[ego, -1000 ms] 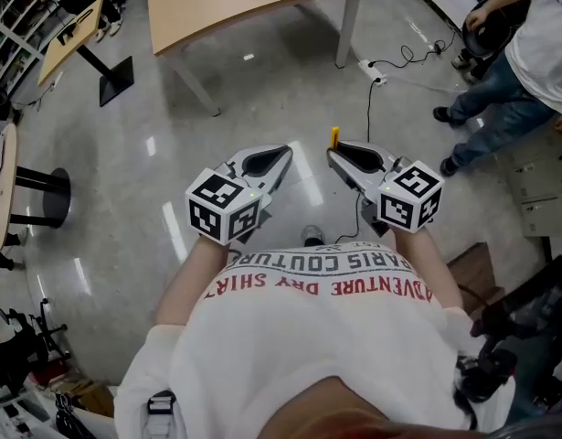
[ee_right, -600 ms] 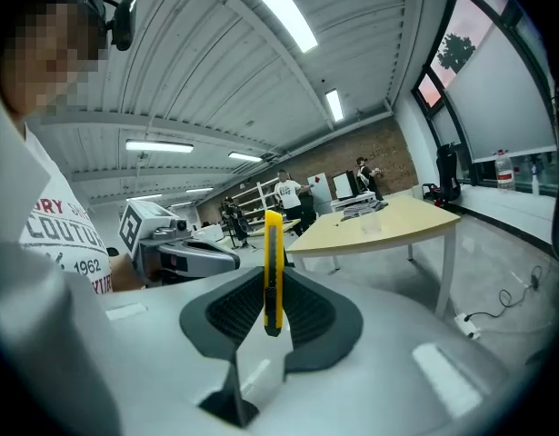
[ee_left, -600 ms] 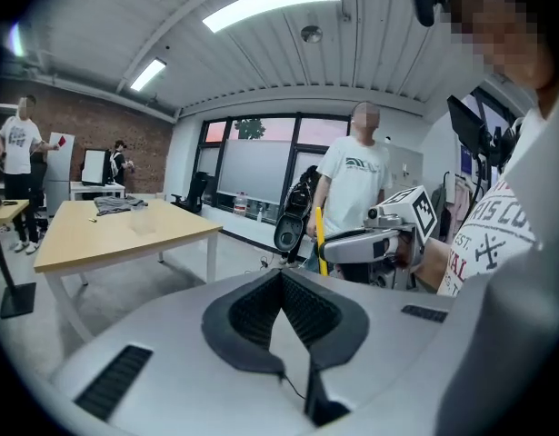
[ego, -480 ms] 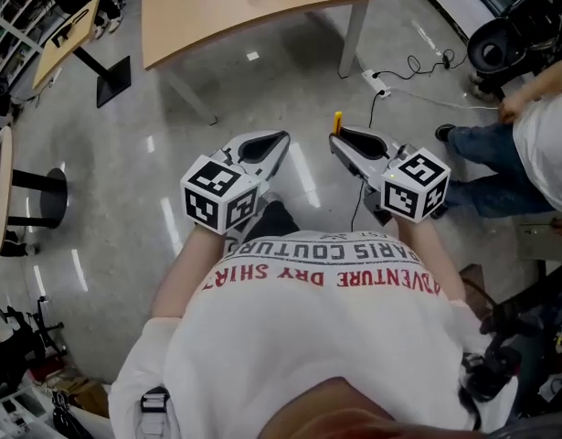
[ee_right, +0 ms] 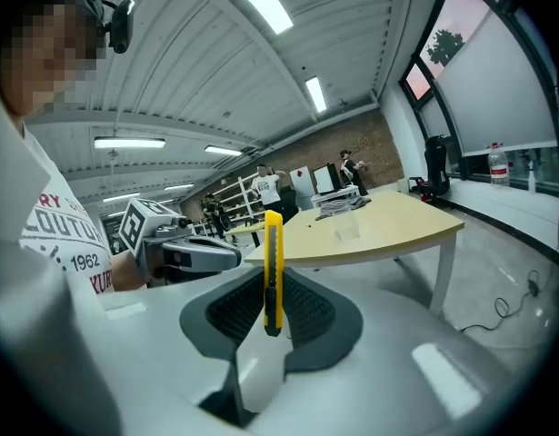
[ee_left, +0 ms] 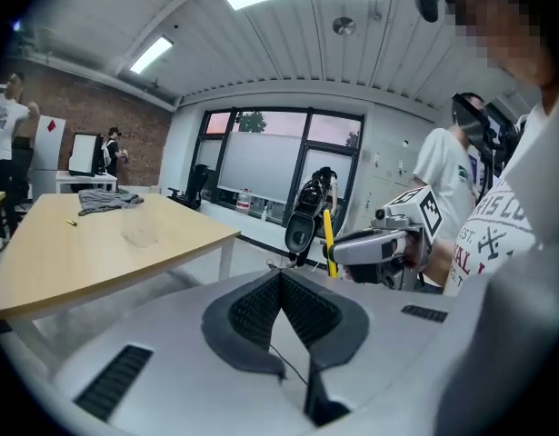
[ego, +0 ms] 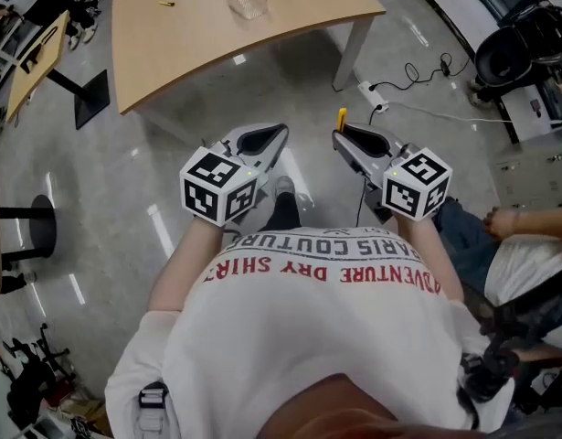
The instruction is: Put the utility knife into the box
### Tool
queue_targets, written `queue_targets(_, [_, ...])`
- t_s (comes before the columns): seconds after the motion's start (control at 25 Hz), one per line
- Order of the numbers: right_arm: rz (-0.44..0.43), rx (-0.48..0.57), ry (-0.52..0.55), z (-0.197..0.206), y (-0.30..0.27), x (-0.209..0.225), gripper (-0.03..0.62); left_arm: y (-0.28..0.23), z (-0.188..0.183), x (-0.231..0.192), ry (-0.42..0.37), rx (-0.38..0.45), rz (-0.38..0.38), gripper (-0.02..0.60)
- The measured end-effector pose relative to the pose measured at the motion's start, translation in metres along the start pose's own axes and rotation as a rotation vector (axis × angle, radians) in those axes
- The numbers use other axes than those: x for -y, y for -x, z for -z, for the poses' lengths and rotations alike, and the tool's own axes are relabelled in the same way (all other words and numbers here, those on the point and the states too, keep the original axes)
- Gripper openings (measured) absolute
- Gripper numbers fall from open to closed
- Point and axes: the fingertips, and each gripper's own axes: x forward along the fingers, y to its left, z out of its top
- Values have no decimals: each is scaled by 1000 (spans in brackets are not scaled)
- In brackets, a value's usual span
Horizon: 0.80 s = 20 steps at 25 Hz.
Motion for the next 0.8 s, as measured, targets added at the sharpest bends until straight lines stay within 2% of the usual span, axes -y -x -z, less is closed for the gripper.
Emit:
queue_targets(0.2, [33,-28,21,-58,-96,80,58,-48,-46,-117,37,-2,-4,2])
queue_targets(0.36, [32,29,41,-115,-162,121,58,-69,-86,-191,13,14,-23,2])
queue_targets(0.52, [23,67,86,-151,-194,135,58,-72,-110,-228,10,38,-46,2])
queue_targets(0.8, [-30,48,86,-175,-243,166,58,-93,-135,-279,33,47,-85,2])
